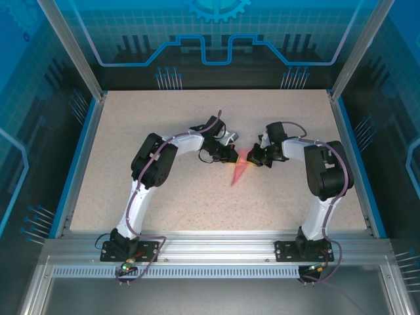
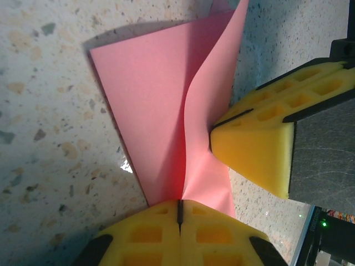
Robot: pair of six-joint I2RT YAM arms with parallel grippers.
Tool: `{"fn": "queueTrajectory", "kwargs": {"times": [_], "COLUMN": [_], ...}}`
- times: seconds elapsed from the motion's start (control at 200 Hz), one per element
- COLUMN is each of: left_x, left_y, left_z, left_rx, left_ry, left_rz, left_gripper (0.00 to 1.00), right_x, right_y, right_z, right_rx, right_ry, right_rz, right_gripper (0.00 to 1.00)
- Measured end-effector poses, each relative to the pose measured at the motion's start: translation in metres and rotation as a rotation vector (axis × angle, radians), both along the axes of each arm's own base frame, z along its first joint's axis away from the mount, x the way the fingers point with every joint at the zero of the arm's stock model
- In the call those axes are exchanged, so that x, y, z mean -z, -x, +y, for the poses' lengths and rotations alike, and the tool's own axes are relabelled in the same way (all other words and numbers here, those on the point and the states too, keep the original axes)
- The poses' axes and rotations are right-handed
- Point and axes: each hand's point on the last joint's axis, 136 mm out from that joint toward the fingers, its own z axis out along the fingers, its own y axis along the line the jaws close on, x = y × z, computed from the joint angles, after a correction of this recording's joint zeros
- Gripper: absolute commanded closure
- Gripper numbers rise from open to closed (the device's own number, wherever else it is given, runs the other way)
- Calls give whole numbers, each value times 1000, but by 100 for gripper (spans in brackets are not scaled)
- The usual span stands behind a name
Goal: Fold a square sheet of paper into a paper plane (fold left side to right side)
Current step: Fold the wing for the fifth time at the center of the table.
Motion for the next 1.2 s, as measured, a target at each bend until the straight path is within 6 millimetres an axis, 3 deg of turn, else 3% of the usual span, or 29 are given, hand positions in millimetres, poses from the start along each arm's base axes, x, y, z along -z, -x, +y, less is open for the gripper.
{"fn": "queueTrajectory", "kwargs": {"times": [0.39,0.595,0.765,0.975,1.2], "left_x": [-12,-62,-93,-85,-67], "left_y": [0,11,37,73,79], "left_z": [5,21,23,5,-12], "left_rx": [-23,-44,-29,25,50], "left_ry": [-21,1,50,74,80], "left_rz": [-18,-79,-67,38,97], "left_gripper": [76,77,79,80,80], "right_x": [1,1,1,1,1], "right_y": [0,0,0,0,0], "right_z": [-1,-1,-1,-1,-1], "right_rx": [3,2,2,2,2], "right_ry": [5,4,4,4,4], "right_rz": [1,0,0,0,0], "right_gripper": [100,100,100,100,100]}}
